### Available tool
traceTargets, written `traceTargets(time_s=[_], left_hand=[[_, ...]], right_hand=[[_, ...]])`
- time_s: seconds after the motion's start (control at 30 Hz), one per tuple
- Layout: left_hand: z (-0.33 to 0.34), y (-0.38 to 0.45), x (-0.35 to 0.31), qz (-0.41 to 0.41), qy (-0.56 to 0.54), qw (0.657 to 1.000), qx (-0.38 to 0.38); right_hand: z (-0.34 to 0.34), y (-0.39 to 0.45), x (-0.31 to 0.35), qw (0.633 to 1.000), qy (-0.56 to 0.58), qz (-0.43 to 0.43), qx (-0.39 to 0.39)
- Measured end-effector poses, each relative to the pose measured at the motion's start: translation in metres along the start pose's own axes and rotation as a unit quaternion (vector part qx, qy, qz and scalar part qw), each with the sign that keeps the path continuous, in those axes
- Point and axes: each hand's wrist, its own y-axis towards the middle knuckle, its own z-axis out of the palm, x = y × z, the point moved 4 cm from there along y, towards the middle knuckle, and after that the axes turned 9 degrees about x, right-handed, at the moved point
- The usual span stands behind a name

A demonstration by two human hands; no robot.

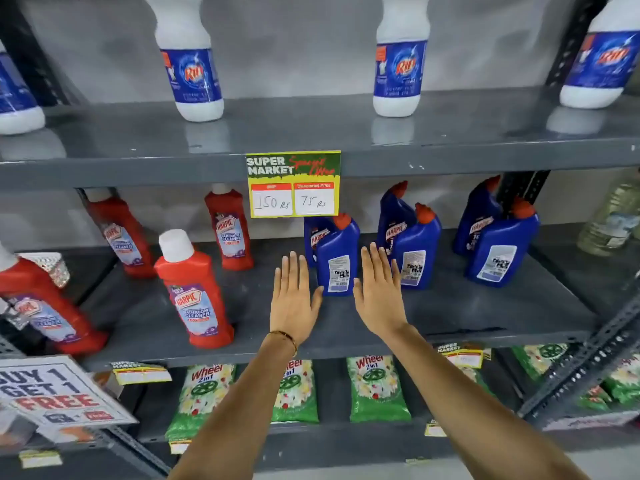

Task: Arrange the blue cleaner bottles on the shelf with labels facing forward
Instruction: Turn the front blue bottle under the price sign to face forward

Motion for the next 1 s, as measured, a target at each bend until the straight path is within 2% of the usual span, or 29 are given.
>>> traceTargets(time_s=[0.17, 0.27, 0.4, 0.5, 0.6, 0.83, 1.0], left_hand=[[0.032, 0.029, 0.014, -0.061, -0.089, 0.987, 0.116], [0.045, 0.049, 0.021, -0.110, -0.207, 0.952, 0.195], [0.045, 0.068, 0.020, -0.151, -0.360, 0.900, 0.192], [0.050, 0.083, 0.022, -0.159, -0.376, 0.889, 0.209], [0.058, 0.091, 0.021, -0.165, -0.403, 0.872, 0.224], [0.056, 0.093, 0.019, -0.144, -0.405, 0.877, 0.215], [0.046, 0.079, 0.023, -0.130, -0.429, 0.882, 0.147]], right_hand=[[0.028, 0.037, -0.027, 0.979, 0.157, 0.034, 0.122], [0.044, 0.063, -0.042, 0.929, 0.311, 0.088, 0.180], [0.064, 0.079, -0.057, 0.872, 0.401, 0.138, 0.244], [0.069, 0.083, -0.059, 0.840, 0.454, 0.144, 0.261], [0.070, 0.083, -0.057, 0.822, 0.478, 0.137, 0.277], [0.063, 0.084, -0.050, 0.805, 0.500, 0.128, 0.293], [0.052, 0.087, -0.042, 0.787, 0.519, 0.115, 0.313]])
